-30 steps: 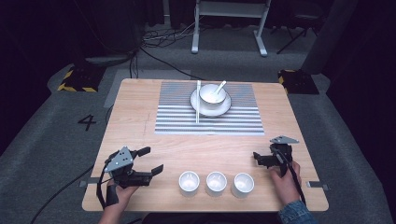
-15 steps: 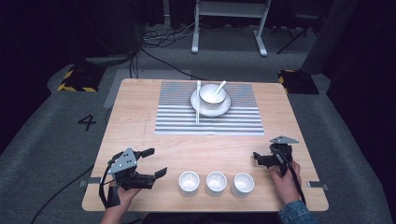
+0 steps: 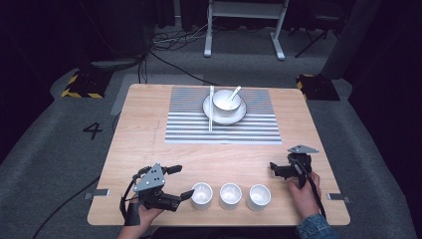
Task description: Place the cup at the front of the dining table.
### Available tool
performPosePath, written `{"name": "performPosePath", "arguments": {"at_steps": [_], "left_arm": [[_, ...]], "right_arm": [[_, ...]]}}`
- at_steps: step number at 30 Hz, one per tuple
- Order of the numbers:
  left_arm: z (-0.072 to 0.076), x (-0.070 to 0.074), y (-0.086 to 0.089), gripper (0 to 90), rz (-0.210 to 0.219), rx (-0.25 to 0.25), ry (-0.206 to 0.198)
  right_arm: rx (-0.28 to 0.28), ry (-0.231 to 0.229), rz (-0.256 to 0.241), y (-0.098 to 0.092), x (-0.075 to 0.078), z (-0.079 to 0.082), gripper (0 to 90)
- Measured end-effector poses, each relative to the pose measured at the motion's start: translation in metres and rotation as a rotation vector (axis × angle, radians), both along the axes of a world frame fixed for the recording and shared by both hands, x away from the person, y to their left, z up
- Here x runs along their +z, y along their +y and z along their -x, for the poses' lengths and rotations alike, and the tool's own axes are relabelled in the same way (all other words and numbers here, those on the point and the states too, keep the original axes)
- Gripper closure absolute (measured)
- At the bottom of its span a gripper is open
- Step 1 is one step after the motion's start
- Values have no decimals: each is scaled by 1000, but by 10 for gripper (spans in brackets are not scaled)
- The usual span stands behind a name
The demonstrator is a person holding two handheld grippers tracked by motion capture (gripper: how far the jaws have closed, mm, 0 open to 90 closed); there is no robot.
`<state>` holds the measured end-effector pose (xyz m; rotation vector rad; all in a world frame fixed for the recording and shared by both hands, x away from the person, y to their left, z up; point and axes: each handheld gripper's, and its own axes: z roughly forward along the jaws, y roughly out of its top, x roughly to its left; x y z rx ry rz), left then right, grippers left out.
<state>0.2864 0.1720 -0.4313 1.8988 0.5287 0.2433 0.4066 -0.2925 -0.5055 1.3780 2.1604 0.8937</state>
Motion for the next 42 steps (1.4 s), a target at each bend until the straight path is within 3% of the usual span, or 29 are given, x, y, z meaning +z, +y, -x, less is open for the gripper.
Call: {"name": "performPosePath", "arguments": {"at_steps": [5,10,15,28,35,42], "left_arm": [[3,1,-13,159,2,-35,-10],[3,3,-23,159,39,-49,2],[1,-1,-33,159,18,-50,4],[-10,-28,-46,158,-1,-52,74],[-11,-44,-49,158,-32,-59,137],[-13,-54,-53,158,-86,-58,174]], "right_arm": [[0,-1,0,0,0,0,4],[-1,1,-1,0,0,0,5],[2,0,0,0,0,0,4],[2,0,0,0,0,0,4],[2,0,0,0,0,0,4],[7,1,1,0,0,0,4]]}}
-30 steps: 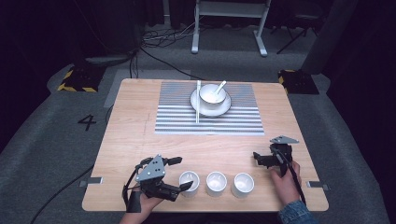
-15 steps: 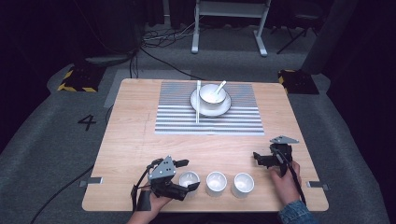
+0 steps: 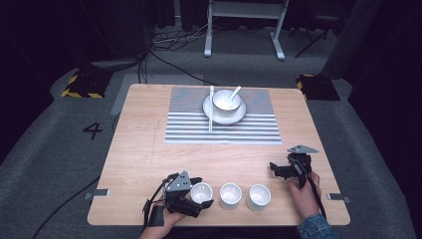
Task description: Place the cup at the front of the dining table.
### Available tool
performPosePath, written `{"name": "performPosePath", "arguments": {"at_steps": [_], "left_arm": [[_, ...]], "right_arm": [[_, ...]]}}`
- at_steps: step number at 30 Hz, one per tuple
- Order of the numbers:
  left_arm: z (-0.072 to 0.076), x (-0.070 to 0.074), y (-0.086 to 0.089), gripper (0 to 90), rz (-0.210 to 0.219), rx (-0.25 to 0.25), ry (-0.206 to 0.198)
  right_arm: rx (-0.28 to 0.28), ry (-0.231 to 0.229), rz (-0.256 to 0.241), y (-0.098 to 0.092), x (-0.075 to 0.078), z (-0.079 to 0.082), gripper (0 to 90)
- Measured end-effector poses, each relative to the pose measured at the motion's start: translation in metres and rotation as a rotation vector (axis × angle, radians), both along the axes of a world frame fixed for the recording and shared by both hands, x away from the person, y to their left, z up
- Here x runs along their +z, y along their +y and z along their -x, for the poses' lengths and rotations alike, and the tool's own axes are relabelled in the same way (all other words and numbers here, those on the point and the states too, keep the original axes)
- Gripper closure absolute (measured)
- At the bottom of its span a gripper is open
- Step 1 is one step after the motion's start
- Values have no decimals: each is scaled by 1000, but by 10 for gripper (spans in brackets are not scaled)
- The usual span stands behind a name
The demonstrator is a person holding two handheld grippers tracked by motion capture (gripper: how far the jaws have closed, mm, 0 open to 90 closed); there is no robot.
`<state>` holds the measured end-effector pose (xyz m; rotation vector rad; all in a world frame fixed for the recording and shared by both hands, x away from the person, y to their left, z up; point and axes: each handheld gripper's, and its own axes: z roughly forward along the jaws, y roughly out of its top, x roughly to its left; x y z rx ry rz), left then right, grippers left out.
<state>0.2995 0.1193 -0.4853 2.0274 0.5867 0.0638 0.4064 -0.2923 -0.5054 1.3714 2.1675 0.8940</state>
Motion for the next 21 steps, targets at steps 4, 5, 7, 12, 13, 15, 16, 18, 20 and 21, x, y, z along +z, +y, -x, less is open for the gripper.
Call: {"name": "performPosePath", "arguments": {"at_steps": [4,5,7,12,13,15,16,18,20,21], "left_arm": [[-1,-5,-5,160,-63,-19,24],[-1,-7,-6,160,-84,-19,27],[0,-8,-8,166,-114,-19,21],[1,-11,-12,188,-159,-27,7],[2,-10,-12,203,-168,-23,-5],[2,-10,-10,247,-165,-16,-3],[2,-10,-10,250,-165,-15,-5],[3,-10,-11,253,-169,-14,-15],[3,-10,-11,254,-170,-13,-15],[2,-10,-11,254,-169,-13,-14]], "right_arm": [[0,0,0,0,0,0,4],[0,0,0,0,0,0,4],[0,0,0,0,0,0,5],[0,0,0,0,0,0,4],[0,0,0,0,0,0,4],[0,0,0,0,0,0,4],[0,0,0,0,0,0,4],[0,0,0,0,0,0,4],[0,0,0,0,0,0,4],[0,0,0,0,0,0,4]]}}
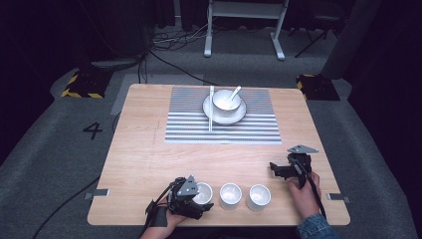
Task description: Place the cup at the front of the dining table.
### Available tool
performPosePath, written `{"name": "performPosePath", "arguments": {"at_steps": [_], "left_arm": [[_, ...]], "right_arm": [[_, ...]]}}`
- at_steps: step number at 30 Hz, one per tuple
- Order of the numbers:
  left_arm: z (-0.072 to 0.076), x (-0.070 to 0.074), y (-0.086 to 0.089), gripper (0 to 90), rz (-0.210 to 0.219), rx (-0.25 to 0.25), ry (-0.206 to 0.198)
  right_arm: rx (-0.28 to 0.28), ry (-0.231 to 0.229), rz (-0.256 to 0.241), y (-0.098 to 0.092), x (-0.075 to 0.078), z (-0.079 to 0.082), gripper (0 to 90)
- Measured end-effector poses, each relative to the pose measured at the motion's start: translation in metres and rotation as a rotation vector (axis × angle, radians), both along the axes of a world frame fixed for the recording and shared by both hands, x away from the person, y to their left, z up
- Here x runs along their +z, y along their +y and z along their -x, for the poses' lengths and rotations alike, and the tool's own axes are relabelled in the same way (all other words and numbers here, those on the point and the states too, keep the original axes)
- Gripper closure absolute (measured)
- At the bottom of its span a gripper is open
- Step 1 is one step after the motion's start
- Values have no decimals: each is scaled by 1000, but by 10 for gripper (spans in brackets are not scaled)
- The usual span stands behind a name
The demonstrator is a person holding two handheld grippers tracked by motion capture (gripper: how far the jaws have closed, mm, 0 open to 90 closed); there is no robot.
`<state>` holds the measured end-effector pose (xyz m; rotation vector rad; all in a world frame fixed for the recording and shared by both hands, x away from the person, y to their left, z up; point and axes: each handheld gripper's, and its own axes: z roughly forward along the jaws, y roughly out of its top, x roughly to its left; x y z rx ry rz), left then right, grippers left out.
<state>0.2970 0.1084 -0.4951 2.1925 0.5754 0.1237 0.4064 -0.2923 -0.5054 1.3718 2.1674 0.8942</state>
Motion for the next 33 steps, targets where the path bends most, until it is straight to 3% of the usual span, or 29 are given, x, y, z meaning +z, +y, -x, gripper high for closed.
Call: {"name": "performPosePath", "arguments": {"at_steps": [14,24,33], "left_arm": [[0,4,0,263,-3,-2,-4],[-3,25,4,264,25,16,22],[-11,42,13,264,35,62,-1]], "right_arm": [[0,0,0,0,0,0,4],[0,0,0,0,0,0,4],[0,0,0,0,0,0,4]]}}
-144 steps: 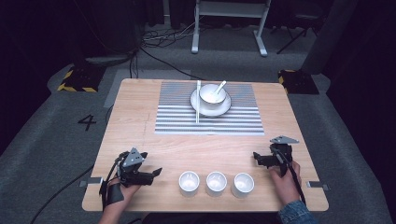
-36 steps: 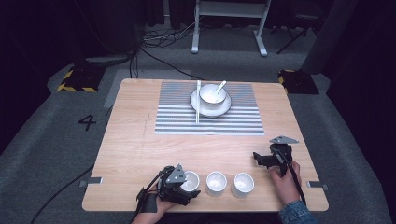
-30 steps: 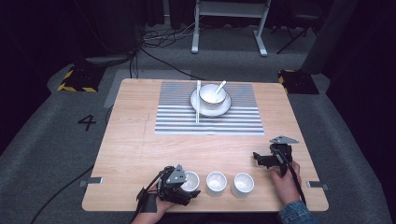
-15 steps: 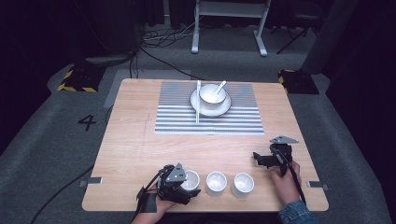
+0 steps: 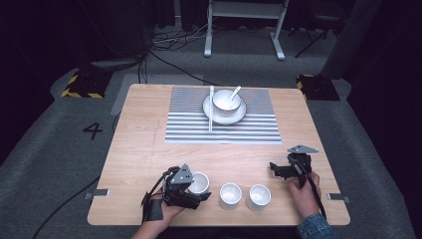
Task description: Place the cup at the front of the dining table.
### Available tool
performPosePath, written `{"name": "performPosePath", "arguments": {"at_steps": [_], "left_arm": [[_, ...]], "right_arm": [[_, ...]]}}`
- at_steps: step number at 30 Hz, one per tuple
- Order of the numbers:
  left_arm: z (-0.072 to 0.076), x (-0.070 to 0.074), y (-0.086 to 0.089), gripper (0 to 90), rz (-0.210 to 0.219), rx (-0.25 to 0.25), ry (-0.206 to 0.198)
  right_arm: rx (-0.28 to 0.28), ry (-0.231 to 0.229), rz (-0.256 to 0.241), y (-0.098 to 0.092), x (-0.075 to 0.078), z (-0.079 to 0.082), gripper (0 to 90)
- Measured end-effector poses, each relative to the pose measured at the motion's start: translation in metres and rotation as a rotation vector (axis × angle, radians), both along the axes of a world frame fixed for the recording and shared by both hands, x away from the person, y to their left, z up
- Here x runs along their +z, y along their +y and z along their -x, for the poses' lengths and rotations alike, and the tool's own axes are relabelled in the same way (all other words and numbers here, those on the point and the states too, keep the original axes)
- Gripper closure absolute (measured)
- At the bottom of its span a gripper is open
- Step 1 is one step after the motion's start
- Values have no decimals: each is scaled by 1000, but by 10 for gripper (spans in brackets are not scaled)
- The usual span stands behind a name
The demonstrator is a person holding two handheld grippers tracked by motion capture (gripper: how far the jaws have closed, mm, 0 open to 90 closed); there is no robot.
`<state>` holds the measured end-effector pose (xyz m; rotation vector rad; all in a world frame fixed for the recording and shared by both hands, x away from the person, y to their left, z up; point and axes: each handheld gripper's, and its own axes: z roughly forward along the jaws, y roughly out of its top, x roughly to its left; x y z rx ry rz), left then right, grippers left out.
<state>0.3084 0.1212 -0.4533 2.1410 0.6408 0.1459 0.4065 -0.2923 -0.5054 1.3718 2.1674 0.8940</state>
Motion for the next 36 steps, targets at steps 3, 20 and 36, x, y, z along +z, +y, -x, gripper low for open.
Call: {"name": "performPosePath", "arguments": {"at_steps": [3,20,36], "left_arm": [[-5,5,4,264,5,23,-6],[-49,26,8,264,14,146,-42],[-98,43,8,265,1,273,-67]], "right_arm": [[0,0,0,0,0,0,4],[0,0,0,0,0,0,4],[0,0,0,0,0,0,4]]}}
